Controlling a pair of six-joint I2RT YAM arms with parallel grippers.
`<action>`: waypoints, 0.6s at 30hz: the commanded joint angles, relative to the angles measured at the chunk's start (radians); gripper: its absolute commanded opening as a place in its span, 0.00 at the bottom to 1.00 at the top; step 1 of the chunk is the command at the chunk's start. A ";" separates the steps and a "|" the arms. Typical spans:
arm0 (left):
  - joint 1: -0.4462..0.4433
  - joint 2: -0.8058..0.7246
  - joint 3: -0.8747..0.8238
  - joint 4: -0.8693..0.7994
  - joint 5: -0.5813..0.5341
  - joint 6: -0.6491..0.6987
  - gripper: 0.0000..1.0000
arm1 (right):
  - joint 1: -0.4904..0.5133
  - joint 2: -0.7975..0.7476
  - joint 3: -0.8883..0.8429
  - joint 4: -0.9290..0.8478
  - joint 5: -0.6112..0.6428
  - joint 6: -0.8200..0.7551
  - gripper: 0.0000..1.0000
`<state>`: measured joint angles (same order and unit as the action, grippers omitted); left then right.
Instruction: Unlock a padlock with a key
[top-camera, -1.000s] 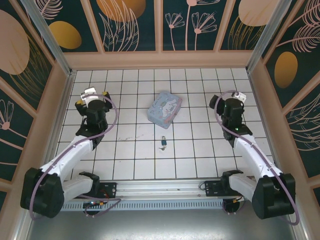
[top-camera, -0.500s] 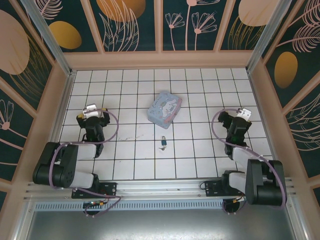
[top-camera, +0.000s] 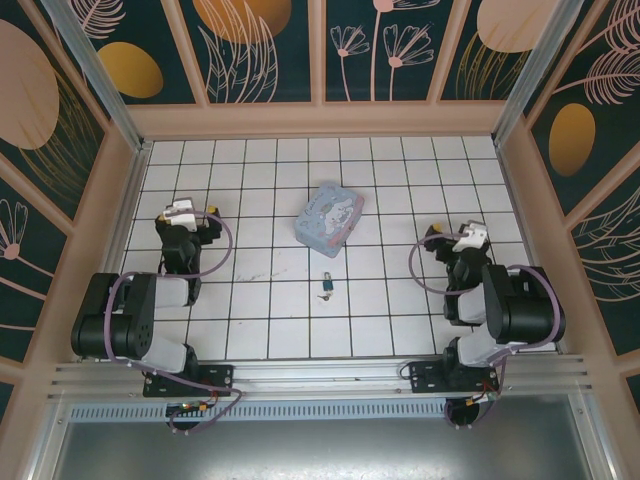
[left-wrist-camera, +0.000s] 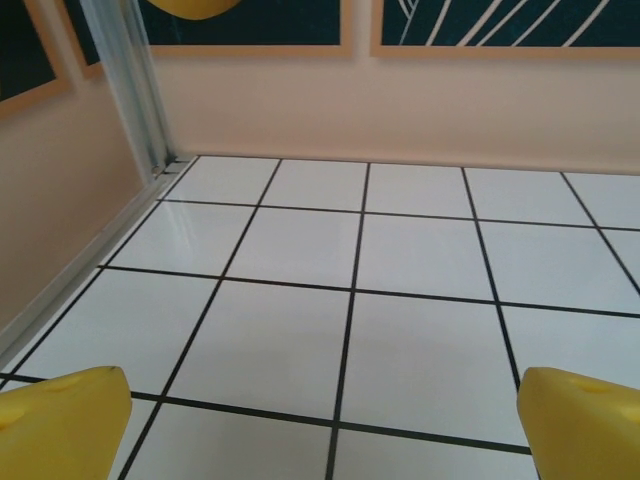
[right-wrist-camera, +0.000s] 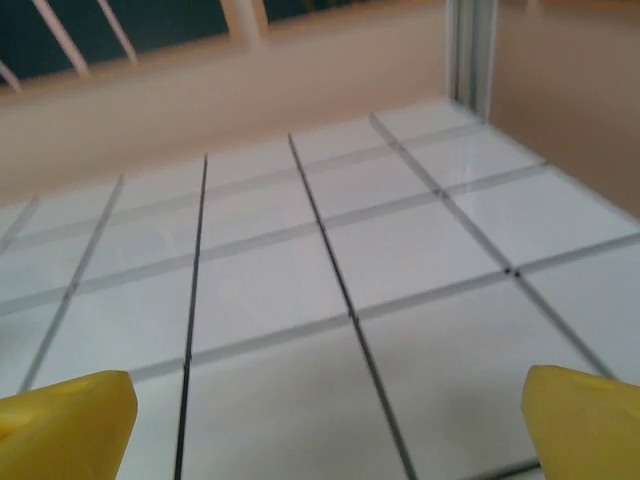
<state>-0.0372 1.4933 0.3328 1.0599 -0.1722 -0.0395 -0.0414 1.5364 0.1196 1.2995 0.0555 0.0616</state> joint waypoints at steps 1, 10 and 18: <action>0.020 0.013 0.010 0.017 0.045 -0.028 0.99 | 0.001 0.010 0.074 0.029 -0.077 -0.038 0.99; 0.025 0.002 -0.006 0.037 0.103 -0.008 0.99 | -0.015 0.003 0.112 -0.051 -0.080 -0.019 0.99; 0.025 0.005 -0.003 0.031 0.036 -0.033 0.99 | 0.021 0.002 0.110 -0.044 -0.006 -0.036 0.99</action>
<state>-0.0177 1.4952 0.3328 1.0595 -0.1196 -0.0570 -0.0311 1.5410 0.2218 1.2484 0.0223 0.0467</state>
